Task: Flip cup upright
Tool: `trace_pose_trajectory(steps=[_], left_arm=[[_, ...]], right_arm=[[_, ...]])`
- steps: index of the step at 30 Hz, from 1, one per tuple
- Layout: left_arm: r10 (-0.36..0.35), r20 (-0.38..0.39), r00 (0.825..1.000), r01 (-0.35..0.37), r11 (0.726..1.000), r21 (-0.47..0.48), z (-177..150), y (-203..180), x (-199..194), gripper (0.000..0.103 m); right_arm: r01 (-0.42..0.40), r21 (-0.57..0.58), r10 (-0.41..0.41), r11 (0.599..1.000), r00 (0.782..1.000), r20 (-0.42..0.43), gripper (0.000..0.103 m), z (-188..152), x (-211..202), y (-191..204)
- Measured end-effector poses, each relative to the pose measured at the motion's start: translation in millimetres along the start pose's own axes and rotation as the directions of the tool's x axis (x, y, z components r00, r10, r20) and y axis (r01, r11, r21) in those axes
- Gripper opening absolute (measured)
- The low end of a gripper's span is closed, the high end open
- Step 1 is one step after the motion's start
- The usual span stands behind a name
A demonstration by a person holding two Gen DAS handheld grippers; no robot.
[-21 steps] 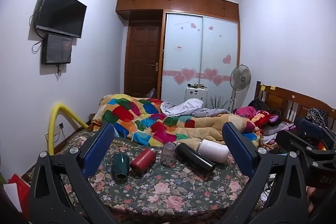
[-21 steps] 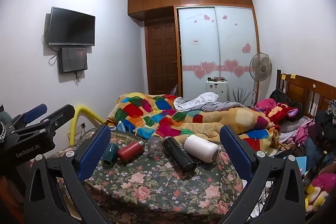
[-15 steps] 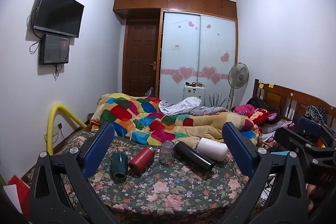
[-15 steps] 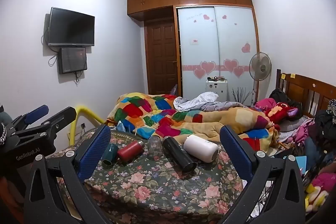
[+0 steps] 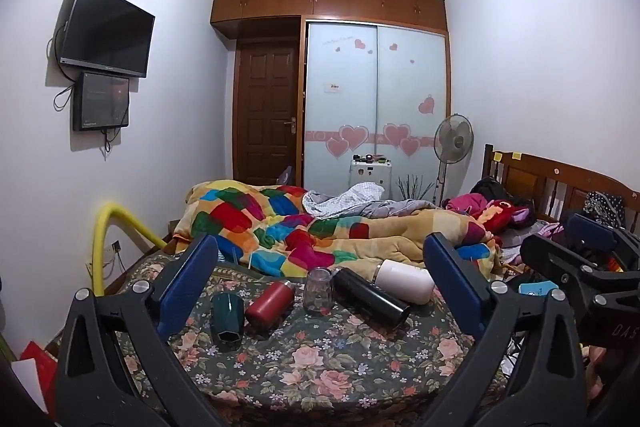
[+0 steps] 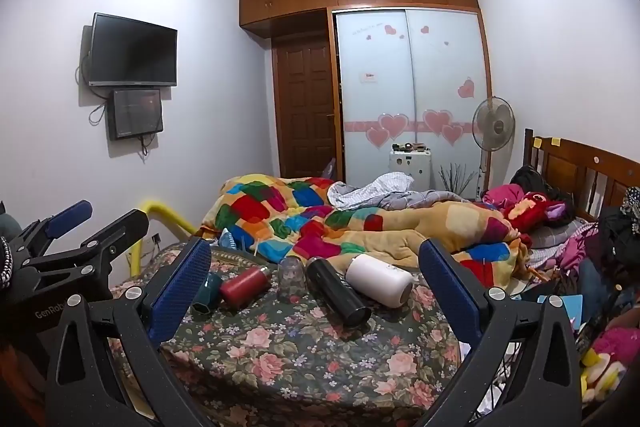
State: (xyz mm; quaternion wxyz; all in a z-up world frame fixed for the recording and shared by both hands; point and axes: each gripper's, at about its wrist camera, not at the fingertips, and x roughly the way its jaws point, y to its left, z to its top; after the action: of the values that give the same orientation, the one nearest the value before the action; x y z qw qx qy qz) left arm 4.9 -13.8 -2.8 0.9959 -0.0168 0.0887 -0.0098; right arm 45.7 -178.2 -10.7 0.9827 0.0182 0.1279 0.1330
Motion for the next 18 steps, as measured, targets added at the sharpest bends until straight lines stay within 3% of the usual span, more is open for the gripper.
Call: trace_pose_trajectory(steps=[18], left_arm=[[0.001, -0.006, 1.0, -0.001, 1.0, -0.011, -5.8, -2.1, 4.0, 0.103]], right_arm=[[0.001, -0.001, -0.001, 1.0, 1.0, -0.005, 0.103, -2.7, 4.5, -4.0]])
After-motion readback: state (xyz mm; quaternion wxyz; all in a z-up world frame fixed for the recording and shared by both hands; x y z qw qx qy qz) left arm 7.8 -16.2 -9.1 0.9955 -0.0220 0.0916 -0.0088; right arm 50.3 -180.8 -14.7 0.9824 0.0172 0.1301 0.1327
